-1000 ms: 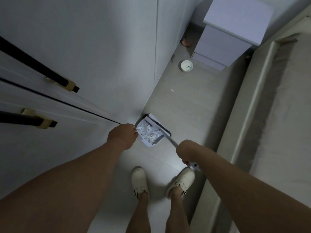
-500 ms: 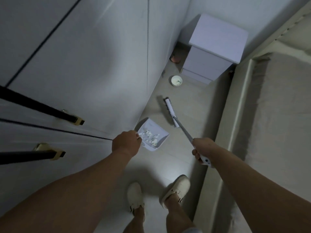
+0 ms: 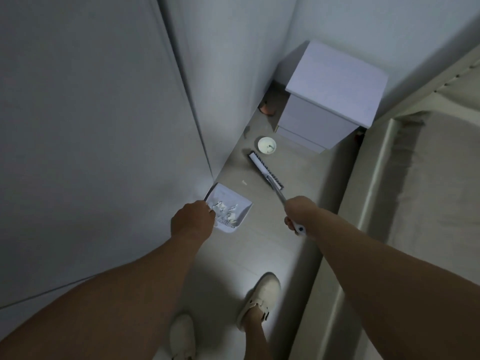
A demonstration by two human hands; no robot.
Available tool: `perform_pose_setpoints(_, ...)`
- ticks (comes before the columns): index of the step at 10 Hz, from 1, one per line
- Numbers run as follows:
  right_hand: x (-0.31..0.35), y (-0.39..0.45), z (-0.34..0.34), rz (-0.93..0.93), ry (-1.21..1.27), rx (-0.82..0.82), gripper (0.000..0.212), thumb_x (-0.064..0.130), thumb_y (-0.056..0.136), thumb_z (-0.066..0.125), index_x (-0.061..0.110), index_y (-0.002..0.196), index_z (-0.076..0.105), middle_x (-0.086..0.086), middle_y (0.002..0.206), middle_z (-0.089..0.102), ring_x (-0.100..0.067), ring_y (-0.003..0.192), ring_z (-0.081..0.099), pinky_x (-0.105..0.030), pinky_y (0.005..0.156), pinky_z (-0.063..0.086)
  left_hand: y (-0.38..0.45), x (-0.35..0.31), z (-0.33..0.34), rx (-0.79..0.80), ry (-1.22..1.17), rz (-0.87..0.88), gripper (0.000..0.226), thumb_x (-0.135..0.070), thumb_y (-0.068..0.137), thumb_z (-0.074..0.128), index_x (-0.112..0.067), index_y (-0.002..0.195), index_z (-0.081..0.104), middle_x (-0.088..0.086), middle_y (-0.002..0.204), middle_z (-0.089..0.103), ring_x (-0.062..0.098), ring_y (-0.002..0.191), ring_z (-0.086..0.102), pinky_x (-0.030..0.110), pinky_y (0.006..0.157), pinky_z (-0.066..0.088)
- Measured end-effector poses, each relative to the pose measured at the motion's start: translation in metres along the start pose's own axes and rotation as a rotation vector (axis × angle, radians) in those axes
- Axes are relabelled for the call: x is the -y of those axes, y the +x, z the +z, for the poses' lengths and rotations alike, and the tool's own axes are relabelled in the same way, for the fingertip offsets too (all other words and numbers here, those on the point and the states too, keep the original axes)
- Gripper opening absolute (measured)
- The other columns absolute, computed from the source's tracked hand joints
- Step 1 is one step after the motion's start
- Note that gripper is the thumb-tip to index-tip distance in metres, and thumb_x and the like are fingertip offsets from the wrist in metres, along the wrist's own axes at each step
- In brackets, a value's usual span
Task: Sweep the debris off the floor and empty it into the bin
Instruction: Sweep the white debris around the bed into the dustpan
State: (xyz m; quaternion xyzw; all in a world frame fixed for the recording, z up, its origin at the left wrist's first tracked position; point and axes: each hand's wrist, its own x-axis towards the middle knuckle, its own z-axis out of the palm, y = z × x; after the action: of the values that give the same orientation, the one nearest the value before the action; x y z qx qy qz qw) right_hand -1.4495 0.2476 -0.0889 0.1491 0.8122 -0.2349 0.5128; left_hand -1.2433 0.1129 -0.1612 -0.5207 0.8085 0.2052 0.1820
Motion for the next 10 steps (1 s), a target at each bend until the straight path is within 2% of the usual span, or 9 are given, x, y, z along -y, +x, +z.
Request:
perform_pose_setpoints(1,0.032,0.037,0.008,-0.062,-0.537,0.086,0.036,0.009,0.093,0.057,0.018,0.06,0.043,0.003,0.036,0.047,-0.023,0.065,0.05,-0.022,0.062,0.045,0.018,-0.013,0.002,0.004,0.002,-0.015,0.034,-0.045,0.097,0.052,-0.022,0.112,0.071,0.007,0.109,0.073,0.032,0.099,0.069,0.035,0.082,0.054)
perform_pose_setpoints(2,0.045,0.044,0.021,-0.123,-0.815,0.11,0.033,0.008,0.088,0.067,0.016,0.06,0.051,0.006,0.033,0.048,-0.012,0.054,0.051,-0.019,0.039,0.033,0.025,-0.021,-0.001,0.03,-0.005,-0.032,0.032,-0.043,0.096,0.053,-0.021,0.109,0.072,0.007,0.108,0.073,0.031,0.098,0.068,0.033,0.078,0.051)
perform_pose_setpoints(3,0.043,0.036,0.016,-0.254,-0.708,0.175,0.014,0.008,0.094,0.051,0.017,0.083,0.051,-0.006,0.069,0.058,-0.019,0.057,0.052,-0.021,0.036,0.045,0.024,-0.024,0.0,0.047,-0.004,-0.036,0.028,-0.04,0.096,0.055,-0.018,0.102,0.072,0.008,0.101,0.073,0.03,0.091,0.069,0.032,0.074,0.051)
perform_pose_setpoints(4,0.035,0.026,-0.003,-0.235,-0.785,0.215,0.032,0.015,0.098,0.038,0.006,0.071,0.053,-0.013,0.06,0.06,-0.025,0.047,0.054,-0.028,0.052,0.045,0.024,-0.027,-0.002,0.056,-0.025,-0.039,0.029,-0.039,0.095,0.055,-0.016,0.1,0.071,0.009,0.101,0.073,0.03,0.091,0.068,0.033,0.074,0.052)
perform_pose_setpoints(5,0.03,0.022,-0.035,-0.205,-0.791,0.198,0.028,0.009,0.094,0.033,0.0,0.077,0.054,-0.026,0.07,0.061,-0.023,0.045,0.048,-0.021,0.047,0.036,0.026,-0.028,-0.006,0.073,-0.036,-0.031,0.027,-0.039,0.096,0.054,-0.015,0.093,0.068,0.01,0.1,0.072,0.031,0.09,0.068,0.033,0.074,0.052)
perform_pose_setpoints(6,0.03,0.017,-0.048,-0.189,-0.689,0.097,0.018,0.007,0.096,0.04,0.008,0.082,0.052,-0.012,0.067,0.059,-0.015,0.045,0.051,-0.022,0.043,0.04,0.026,-0.026,-0.008,0.073,-0.015,-0.041,0.03,-0.04,0.095,0.053,-0.017,0.1,0.07,0.01,0.104,0.072,0.032,0.095,0.068,0.034,0.077,0.052)
perform_pose_setpoints(7,0.037,0.024,-0.034,-0.215,-0.687,0.04,0.02,0.015,0.098,0.047,0.004,0.087,0.059,-0.01,0.072,0.061,-0.021,0.062,0.059,-0.027,0.058,0.048,0.026,-0.025,-0.007,0.065,0.003,-0.043,0.029,-0.041,0.095,0.054,-0.019,0.105,0.071,0.009,0.107,0.072,0.033,0.099,0.068,0.035,0.079,0.052)
perform_pose_setpoints(8,0.032,0.035,-0.014,-0.194,-0.681,0.092,0.02,0.014,0.095,0.046,-0.001,0.099,0.06,-0.01,0.071,0.062,-0.02,0.057,0.057,-0.027,0.056,0.047,0.027,-0.025,-0.005,0.054,0.009,-0.034,0.028,-0.04,0.096,0.054,-0.019,0.105,0.07,0.009,0.107,0.072,0.033,0.099,0.068,0.036,0.08,0.052)
perform_pose_setpoints(10,0.011,0.024,-0.028,-0.091,-0.872,0.211,0.023,0.012,0.095,0.047,0.007,0.077,0.061,-0.005,0.064,0.068,-0.014,0.047,0.053,-0.021,0.044,0.04,0.025,-0.024,-0.003,0.051,-0.006,-0.019,0.03,-0.041,0.099,0.052,-0.018,0.106,0.07,0.007,0.105,0.072,0.03,0.097,0.068,0.034,0.076,0.05)
